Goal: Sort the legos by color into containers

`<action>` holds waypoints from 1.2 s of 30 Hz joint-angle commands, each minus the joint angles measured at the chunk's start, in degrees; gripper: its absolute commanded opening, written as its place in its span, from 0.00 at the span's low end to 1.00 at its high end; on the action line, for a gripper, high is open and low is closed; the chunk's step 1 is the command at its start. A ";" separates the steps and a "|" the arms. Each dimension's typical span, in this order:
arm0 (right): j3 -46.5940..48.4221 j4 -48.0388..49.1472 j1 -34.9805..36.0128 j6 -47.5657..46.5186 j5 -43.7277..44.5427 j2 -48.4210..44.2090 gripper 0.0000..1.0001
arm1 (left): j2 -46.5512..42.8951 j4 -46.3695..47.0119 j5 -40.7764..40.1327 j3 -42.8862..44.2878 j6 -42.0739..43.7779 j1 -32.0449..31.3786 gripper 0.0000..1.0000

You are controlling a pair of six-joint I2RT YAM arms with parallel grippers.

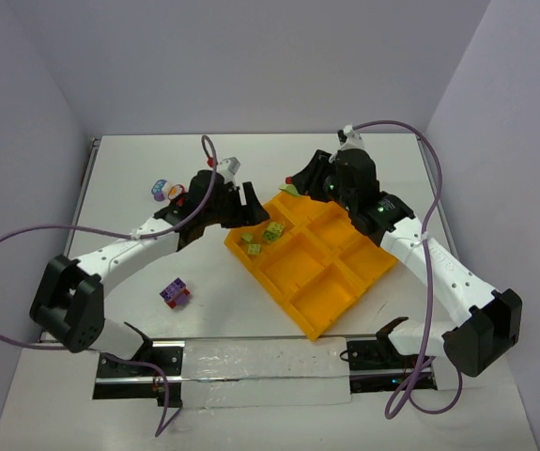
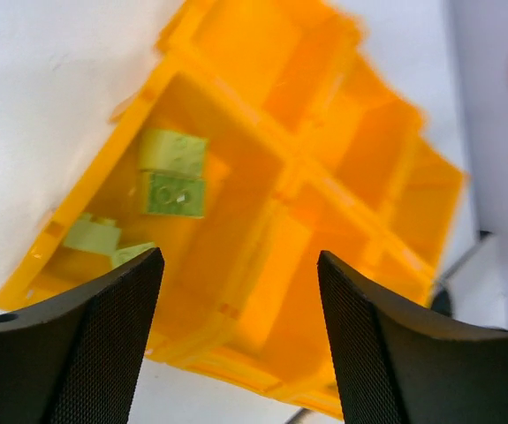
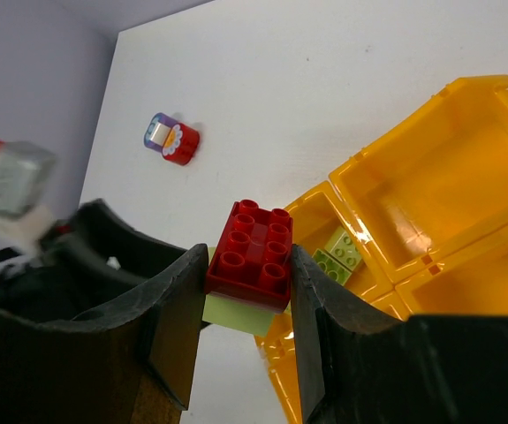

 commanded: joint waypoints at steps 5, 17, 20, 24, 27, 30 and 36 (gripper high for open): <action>0.66 1.33 0.03 -0.77 -2.82 0.58 0.00 | -9.67 13.04 18.12 -0.37 1.34 2.24 0.84; 1.01 1.64 1.98 -0.37 -3.41 0.85 0.00 | -2.95 15.36 22.48 5.42 -2.67 2.25 0.93; 1.15 1.69 2.43 -0.28 -3.37 0.94 0.00 | -2.50 15.86 21.98 5.70 -3.22 2.25 0.92; 1.18 1.95 2.82 -0.07 -3.41 1.37 0.00 | -2.07 17.31 21.41 6.00 -4.25 2.25 0.88; 1.36 2.12 3.26 -0.07 -3.41 1.55 0.00 | -1.11 17.68 21.33 6.52 -4.70 2.25 0.82; 1.76 2.06 3.67 -0.05 -3.41 1.77 0.00 | -0.07 18.23 21.30 6.93 -5.26 2.32 0.74; 1.98 1.95 3.88 -0.07 -3.41 1.73 0.00 | 1.10 18.79 21.86 7.10 -5.52 2.25 0.65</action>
